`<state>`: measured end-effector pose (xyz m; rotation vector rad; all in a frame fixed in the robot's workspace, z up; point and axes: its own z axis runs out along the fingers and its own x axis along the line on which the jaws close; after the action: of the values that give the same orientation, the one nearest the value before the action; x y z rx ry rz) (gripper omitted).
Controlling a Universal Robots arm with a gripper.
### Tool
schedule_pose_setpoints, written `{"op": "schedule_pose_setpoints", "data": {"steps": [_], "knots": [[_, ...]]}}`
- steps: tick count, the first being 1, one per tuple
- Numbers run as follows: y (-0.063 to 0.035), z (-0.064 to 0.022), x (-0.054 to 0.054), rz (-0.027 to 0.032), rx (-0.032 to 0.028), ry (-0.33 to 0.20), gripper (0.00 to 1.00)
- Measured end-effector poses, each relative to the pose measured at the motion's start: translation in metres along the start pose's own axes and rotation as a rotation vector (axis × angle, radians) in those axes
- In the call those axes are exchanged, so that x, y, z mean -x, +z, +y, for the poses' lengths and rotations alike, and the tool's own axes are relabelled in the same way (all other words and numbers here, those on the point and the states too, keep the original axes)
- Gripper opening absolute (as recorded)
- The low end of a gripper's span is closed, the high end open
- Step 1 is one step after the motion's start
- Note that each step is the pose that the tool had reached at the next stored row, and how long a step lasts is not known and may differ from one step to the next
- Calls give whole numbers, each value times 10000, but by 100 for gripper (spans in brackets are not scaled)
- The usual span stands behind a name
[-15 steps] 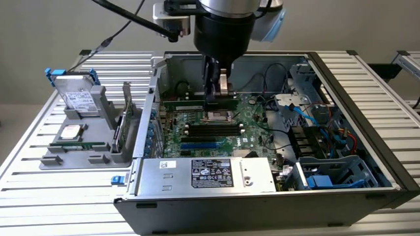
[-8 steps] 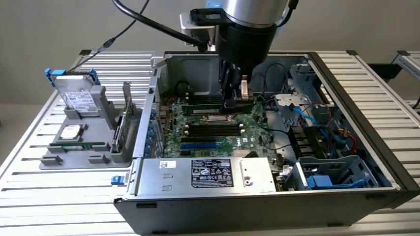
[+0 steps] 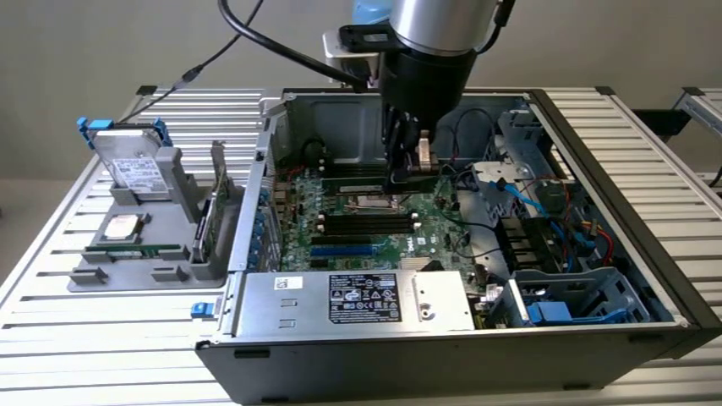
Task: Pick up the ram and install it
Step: 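Pick up the ram and move it above insertion slot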
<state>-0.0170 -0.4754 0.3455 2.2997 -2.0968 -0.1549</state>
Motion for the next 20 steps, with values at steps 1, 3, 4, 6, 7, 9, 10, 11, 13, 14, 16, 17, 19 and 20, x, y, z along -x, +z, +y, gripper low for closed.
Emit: {"op": "schedule_pose_setpoints", "data": {"steps": [1,3,4,6,7,9,10,11,13,14,16,17,19,20], "knots": [[18,-10,26,-1,0,0,14],[56,-32,85,0,1,1,14],[75,-43,113,-1,1,1,14],[112,-64,168,0,2,0,14],[132,-75,193,-1,3,0,14],[169,-98,237,-1,6,0,14],[187,-108,258,-1,8,1,14],[207,-120,280,-2,9,2,14],[244,-142,324,-1,13,3,14],[262,-153,346,-2,14,2,14],[299,-174,398,-2,16,2,14],[318,-183,430,-1,16,2,14],[360,-195,517,-1,16,2,14],[379,-201,559,-2,16,1,14]]}}
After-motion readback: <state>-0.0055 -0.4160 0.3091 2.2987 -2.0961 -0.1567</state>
